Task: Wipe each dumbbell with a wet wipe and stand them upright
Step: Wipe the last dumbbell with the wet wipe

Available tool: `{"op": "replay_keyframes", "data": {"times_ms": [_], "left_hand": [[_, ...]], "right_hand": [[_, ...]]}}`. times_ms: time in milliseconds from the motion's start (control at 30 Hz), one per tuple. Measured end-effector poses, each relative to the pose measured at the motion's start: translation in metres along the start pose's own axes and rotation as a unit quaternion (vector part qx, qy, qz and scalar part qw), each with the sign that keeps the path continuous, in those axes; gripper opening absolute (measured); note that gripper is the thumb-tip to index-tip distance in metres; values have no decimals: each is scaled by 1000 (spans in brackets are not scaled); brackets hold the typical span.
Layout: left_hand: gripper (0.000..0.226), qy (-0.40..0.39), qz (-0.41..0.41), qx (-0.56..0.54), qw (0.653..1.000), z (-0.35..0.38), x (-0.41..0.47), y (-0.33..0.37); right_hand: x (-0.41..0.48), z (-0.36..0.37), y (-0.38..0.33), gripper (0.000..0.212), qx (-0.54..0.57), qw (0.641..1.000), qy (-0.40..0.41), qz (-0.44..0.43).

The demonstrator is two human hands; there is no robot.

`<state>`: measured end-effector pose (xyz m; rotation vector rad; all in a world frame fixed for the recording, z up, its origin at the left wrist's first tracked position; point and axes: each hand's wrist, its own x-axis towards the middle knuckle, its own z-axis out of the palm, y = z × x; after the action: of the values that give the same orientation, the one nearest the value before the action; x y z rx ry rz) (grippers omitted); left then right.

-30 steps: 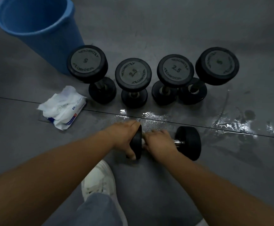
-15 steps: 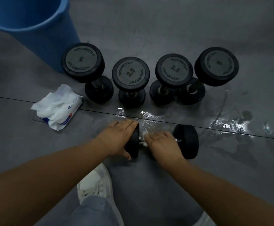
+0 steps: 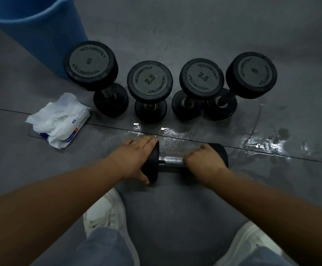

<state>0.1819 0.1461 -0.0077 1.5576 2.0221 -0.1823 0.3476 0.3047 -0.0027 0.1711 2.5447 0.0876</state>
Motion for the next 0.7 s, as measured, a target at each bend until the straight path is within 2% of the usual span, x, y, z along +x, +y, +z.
{"op": "replay_keyframes", "data": {"times_ms": [133,233,333,400,433,500,600,700], "left_hand": [[130,-5,0,-11,1000,-4,3,-1],[130,-2,-1,-8,1000,-2,0,-1],[130,-2,-1,-8,1000,-3,1,-1],[130,-11,0,-14,1000,-6,3,-1],[130,-15,0,-16,1000,-8,3,-1],[129,-19,-4,-18,1000,-10,2,0],[129,-11,0,-6,1000,-8,-1,2],[128,-11,-4,-12,1000,-7,-2,3]], "right_hand": [[0,-9,8,20,-76,996,-53,-14],[0,-23,-3,21,-90,994,-67,-5],[0,-36,-10,26,16,994,-86,60],[5,-34,-11,29,89,987,-61,116],[6,-31,-12,31,90,985,-46,140],[3,-17,-21,38,29,985,-41,164],[-9,-1,-44,50,-27,983,-79,164],[-4,-12,-35,40,-23,990,-55,131]]}}
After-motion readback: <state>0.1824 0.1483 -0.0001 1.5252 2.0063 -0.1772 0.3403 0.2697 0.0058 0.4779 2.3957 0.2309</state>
